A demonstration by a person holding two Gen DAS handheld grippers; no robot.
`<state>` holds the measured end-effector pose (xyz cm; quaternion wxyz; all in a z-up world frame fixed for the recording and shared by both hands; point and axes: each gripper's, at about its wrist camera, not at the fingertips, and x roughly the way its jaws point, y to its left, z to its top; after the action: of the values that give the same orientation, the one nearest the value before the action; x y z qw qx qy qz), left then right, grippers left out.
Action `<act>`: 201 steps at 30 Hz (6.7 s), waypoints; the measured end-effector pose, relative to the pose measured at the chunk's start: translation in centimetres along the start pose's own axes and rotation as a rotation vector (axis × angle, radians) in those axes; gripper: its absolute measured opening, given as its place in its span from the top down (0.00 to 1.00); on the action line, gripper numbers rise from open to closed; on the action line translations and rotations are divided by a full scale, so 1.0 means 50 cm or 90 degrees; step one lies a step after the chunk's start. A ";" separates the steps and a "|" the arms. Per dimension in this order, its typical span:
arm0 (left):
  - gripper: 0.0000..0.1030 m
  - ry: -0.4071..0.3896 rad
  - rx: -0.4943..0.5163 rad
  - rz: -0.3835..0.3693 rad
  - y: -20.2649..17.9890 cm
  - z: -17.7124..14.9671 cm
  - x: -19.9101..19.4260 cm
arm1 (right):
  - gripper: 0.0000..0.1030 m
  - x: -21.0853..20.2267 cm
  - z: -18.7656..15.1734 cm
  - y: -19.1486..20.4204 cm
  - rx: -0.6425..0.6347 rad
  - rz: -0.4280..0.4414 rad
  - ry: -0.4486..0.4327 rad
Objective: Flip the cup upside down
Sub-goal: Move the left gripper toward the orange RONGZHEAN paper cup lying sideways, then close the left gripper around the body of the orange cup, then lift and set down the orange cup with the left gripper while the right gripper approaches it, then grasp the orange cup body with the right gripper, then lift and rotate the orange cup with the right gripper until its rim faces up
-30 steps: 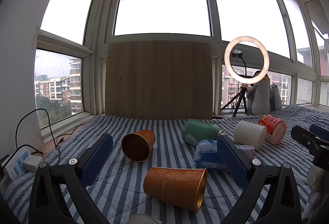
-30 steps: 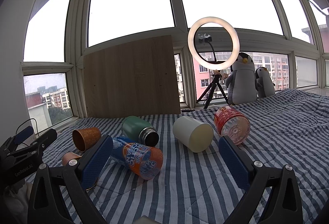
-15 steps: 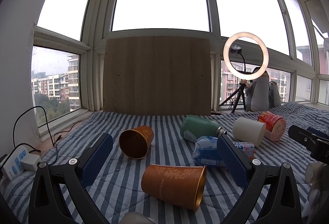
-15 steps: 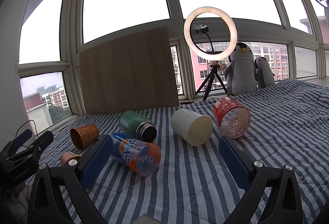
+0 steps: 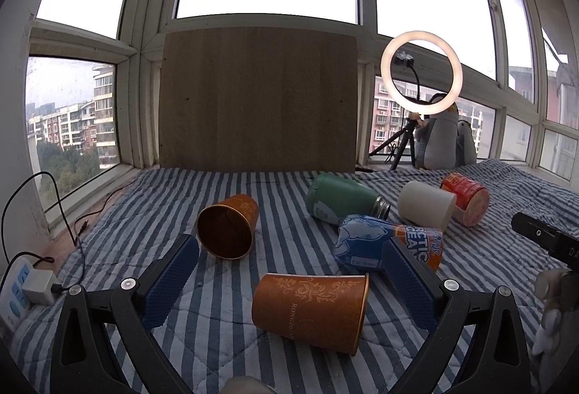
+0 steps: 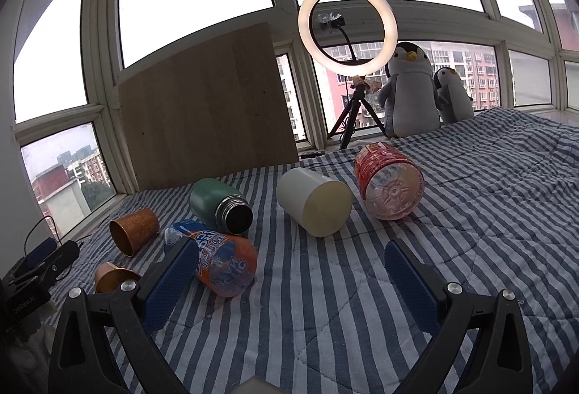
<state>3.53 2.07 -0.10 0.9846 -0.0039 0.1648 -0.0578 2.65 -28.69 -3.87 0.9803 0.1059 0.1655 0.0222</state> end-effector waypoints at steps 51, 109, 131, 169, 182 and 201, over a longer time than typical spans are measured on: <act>0.35 0.601 0.247 -0.004 0.072 0.055 0.583 | 0.02 -0.012 -0.007 -0.022 0.027 -0.006 -0.027; 0.10 0.523 0.254 -0.397 -0.470 0.004 0.197 | 0.02 -0.053 0.004 -0.223 0.143 -0.054 0.219; 0.08 0.346 0.324 -0.284 -0.299 -0.055 0.019 | 0.02 0.057 -0.034 -0.156 0.316 0.037 0.400; 0.08 0.380 0.257 -0.303 -0.218 -0.093 0.039 | 0.33 0.132 -0.018 -0.099 0.340 0.063 0.396; 0.08 0.376 0.209 -0.329 -0.222 -0.087 0.041 | 0.43 0.083 0.057 -0.031 0.037 -0.045 0.170; 0.08 0.333 0.166 -0.320 -0.248 -0.072 0.048 | 0.44 0.084 0.017 0.015 -0.167 -0.072 0.115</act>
<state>3.23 -10.50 -3.93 0.8566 0.0963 0.3957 -0.3167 6.91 -27.81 -4.27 0.9666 -0.0349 0.2540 -0.0020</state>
